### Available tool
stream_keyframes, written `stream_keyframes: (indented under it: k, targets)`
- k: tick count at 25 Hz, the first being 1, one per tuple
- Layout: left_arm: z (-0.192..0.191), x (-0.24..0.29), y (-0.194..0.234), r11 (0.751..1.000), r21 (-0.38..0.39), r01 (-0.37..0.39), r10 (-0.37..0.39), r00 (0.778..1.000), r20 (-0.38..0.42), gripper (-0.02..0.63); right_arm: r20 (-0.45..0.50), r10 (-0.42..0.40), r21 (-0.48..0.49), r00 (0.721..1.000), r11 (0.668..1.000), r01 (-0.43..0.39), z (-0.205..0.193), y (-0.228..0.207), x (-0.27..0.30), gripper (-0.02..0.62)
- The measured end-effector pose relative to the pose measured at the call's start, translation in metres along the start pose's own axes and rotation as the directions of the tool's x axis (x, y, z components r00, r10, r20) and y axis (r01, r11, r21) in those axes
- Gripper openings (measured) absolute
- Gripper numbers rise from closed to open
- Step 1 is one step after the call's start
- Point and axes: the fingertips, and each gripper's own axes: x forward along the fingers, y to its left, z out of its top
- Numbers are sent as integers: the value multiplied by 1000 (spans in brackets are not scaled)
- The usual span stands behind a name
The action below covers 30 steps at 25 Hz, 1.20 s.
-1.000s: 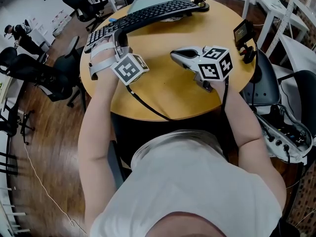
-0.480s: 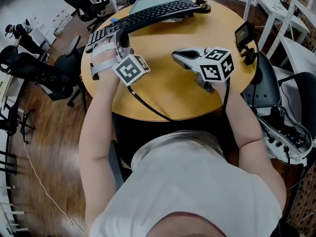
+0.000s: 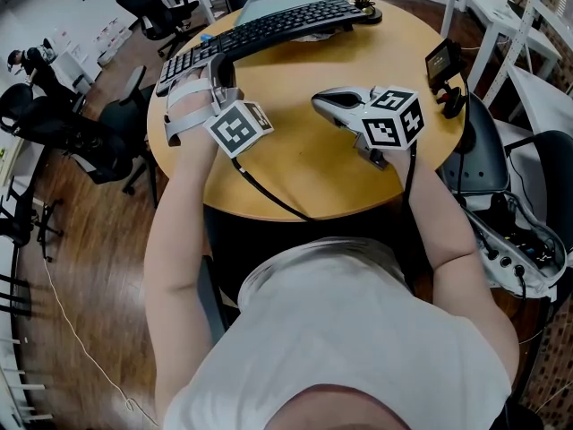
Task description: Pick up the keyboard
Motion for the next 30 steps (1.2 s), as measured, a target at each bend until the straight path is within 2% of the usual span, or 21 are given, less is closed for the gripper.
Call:
stream_keyframes:
  k: [17, 26, 30]
  targets:
    - [1, -1, 0, 1000, 12, -10, 10, 1000, 6, 86, 1, 0, -1, 1000, 1000, 0, 0, 0, 0, 2]
    - [1, 0, -8, 1000, 27, 13, -13, 1000, 5, 87, 0, 0, 0, 1000, 1000, 0, 1, 0, 0, 2]
    - [1, 0, -25, 998, 38, 58, -58, 998, -3, 87, 1, -1, -1, 1000, 1000, 1, 0, 0, 0, 2]
